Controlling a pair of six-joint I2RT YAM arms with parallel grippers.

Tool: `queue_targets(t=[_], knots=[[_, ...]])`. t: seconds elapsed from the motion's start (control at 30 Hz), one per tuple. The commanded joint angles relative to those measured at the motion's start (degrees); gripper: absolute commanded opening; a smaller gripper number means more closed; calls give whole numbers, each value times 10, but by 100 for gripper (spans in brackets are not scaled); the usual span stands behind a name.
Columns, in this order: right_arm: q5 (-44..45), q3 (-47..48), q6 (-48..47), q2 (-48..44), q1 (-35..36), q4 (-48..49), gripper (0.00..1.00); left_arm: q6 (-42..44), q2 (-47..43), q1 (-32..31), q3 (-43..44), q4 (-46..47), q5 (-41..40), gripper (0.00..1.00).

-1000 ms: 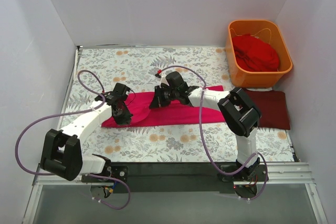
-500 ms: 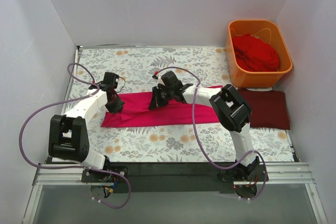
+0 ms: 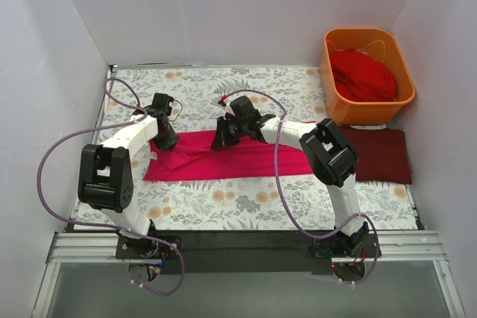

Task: Fold and stack the t-shirts
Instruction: Fold the tshirt

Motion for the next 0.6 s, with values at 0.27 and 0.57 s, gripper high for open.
queue_targets(t=[0.27,0.57], knots=[[9,33,-57,-14,-10,2,29,-20,20,7,26,-4,-68,6],[-22,-5,-186,-59,10,6,29,-22,19,7,53,-6,-35,37]])
